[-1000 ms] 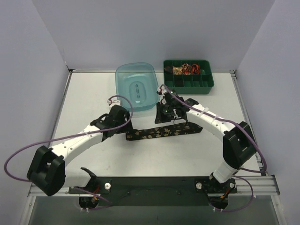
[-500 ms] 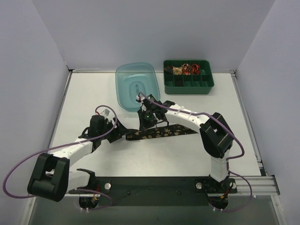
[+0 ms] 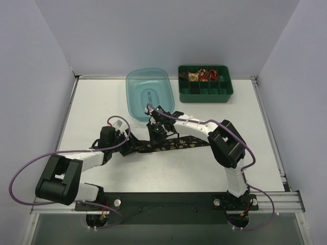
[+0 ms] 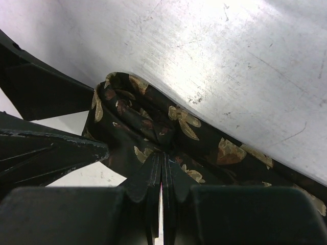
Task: Roll the ties
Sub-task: Roll the tie at the center of the board.
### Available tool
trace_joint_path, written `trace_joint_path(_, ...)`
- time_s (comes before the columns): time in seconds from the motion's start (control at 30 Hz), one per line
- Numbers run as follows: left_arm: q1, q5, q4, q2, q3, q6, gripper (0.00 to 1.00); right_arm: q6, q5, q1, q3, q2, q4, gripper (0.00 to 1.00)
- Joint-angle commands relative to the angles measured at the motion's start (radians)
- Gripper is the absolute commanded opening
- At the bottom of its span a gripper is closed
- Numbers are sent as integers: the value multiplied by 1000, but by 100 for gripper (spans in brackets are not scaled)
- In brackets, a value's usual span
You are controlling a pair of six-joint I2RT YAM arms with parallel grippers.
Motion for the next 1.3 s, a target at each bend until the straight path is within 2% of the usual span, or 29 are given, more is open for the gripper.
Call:
trace_joint_path(0.0, 7, 18, 81, 30, -13, 7, 73, 6, -16, 15, 48, 28, -9, 0)
trace_joint_path(0.17, 8, 21, 135, 68, -27, 8, 69, 10, -16, 15, 52, 48, -2, 0)
trace_joint_path(0.3, 8, 48, 201, 110, -47, -7, 61, 14, -13, 15, 55, 63, 3, 0)
trace_joint_path(0.43, 5, 59, 317, 143, -79, -31, 49, 19, -17, 15, 61, 78, 6, 0)
trace_joint_path(0.53, 3, 78, 406, 176, -96, -48, 43, 19, -20, 15, 63, 80, 7, 0)
trace_joint_path(0.77, 3, 104, 552, 229, -111, -80, 0, 17, -31, 15, 68, 83, 9, 0)
trace_joint_path(0.83, 3, 105, 542, 223, -101, -79, 0, 17, -31, 15, 65, 77, 9, 0)
trace_joint_path(0.97, 3, 81, 392, 161, -49, -35, 0, 20, -42, 1, 60, 36, 9, 0)
trace_joint_path(1.07, 2, 38, 174, 95, 23, 39, 0, 23, -59, -21, 49, -15, 10, 0)
trace_joint_path(1.17, 2, -22, -141, 36, 131, 129, 0, 19, -59, -57, 19, -81, 9, 0)
trace_joint_path(1.27, 3, -77, -311, 16, 233, 205, 0, 13, -53, -86, -9, -141, 9, 0)
